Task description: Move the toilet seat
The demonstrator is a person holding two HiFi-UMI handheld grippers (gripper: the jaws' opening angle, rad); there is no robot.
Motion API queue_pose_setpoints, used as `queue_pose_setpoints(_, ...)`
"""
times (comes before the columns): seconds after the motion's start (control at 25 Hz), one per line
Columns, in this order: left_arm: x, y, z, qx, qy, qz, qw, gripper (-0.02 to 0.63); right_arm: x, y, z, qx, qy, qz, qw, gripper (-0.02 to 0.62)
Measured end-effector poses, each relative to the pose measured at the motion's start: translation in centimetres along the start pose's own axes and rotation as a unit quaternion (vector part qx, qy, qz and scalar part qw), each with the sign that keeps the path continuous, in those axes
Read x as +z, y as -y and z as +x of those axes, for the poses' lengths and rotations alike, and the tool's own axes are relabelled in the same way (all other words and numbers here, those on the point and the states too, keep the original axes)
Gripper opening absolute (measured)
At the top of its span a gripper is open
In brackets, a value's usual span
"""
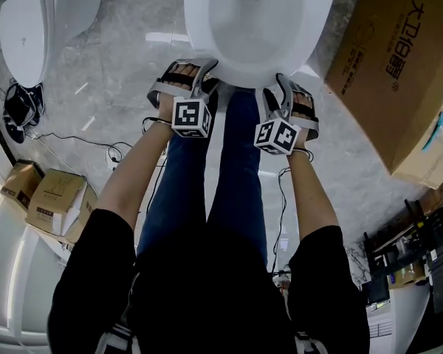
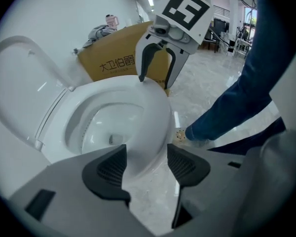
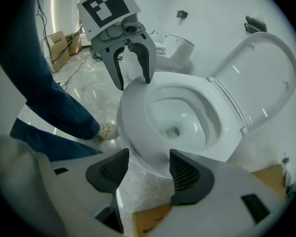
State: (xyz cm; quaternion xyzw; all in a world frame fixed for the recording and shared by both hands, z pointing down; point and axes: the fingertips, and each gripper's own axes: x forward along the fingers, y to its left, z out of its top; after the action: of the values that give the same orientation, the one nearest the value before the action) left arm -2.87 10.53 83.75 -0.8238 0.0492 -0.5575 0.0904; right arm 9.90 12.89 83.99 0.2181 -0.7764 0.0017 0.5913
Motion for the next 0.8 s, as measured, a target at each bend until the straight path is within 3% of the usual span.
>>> queue_pose_setpoints(0.24, -0.3, 0.1, 0.0, 0.008, -0.007, 0.052, 0.9986, 0.259, 0.6, 0.3, 0.6, -0.004, -0.018, -0.05, 0.999, 0.272)
queue_pose_setpoints(0.8, -0.2, -0.8, 0.3, 0.017, -0.028, 0.069, 0.9971, 0.265, 1.1, 0.4, 0.7, 0.001, -0.038, -0.112, 0.993, 0.281)
